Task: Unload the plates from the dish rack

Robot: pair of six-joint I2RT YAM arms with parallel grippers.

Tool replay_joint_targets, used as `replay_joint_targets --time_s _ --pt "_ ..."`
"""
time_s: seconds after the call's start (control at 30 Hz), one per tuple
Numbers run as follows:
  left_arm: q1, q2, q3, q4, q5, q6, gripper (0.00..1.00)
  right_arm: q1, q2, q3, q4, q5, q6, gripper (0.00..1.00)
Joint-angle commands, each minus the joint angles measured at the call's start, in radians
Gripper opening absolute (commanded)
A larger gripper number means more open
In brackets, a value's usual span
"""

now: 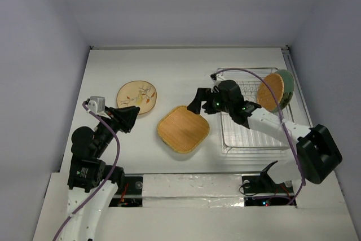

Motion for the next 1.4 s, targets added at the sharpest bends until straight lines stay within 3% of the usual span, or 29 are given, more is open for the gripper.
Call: replay_joint_targets --time_s 0.0,0.13,0.2,0.23,0.27,0.3,0.33,0.43,0.47,0.6,0.67,0.73,0.77,0.87,1.1,1.37 --pt "0.005 -0.007 0.002 0.048 0.011 -0.001 0.19 0.018 0.046 0.079 -0.020 0.044 -0.031 1.00" --pt "0.005 -0.012 0.002 0.048 0.012 -0.001 0.19 0.037 0.047 0.102 -0.045 0.061 -0.034 0.97" --pt "0.005 -0.015 0.000 0.048 0.012 -0.001 0.19 0.037 -0.002 0.108 -0.037 0.074 -0.034 0.80" --pt "0.005 -0.016 0.002 0.046 0.011 -0.001 0.19 0.037 -0.030 0.111 -0.037 0.091 -0.034 0.65" --pt "0.005 -0.018 0.000 0.048 0.011 -0.003 0.19 0.037 -0.059 0.113 -0.042 0.157 -0.034 0.21" --pt "0.005 -0.021 0.000 0.046 0.011 -0.003 0.19 0.037 -0.093 0.114 -0.062 0.203 -0.039 0.07" --pt "0.005 -0.022 0.002 0.046 0.011 -0.003 0.19 0.037 -0.166 0.117 -0.085 0.264 -0.044 0.00" --pt "0.005 -0.029 0.002 0.046 0.009 -0.003 0.19 0.009 -0.298 0.148 -0.232 0.520 -0.077 0.00" --pt "0.005 -0.032 0.002 0.045 0.007 -0.003 0.19 -0.006 -0.327 0.153 -0.275 0.682 -0.082 0.00" --pt "-0.006 -0.053 0.000 0.045 0.006 -0.003 0.19 -0.167 -0.432 0.145 -0.491 0.913 -0.109 0.00" --pt "-0.015 -0.058 0.002 0.045 0.003 -0.003 0.19 -0.291 -0.464 0.127 -0.508 0.912 -0.131 0.04" --pt "-0.026 -0.064 0.002 0.042 -0.003 -0.003 0.19 -0.362 -0.467 0.111 -0.498 0.871 -0.148 0.28" --pt "-0.026 -0.067 0.003 0.042 -0.006 -0.003 0.19 -0.362 -0.440 0.114 -0.490 0.849 -0.145 0.47" --pt "-0.050 -0.072 0.005 0.039 -0.016 -0.003 0.19 -0.424 -0.366 0.130 -0.485 0.869 -0.128 0.61" --pt "-0.081 -0.099 0.008 0.028 -0.043 -0.001 0.20 -0.581 -0.265 0.108 -0.412 0.780 -0.151 0.59" --pt "-0.110 -0.116 0.011 0.020 -0.058 -0.003 0.20 -0.638 -0.164 0.149 -0.401 0.733 -0.169 0.56"
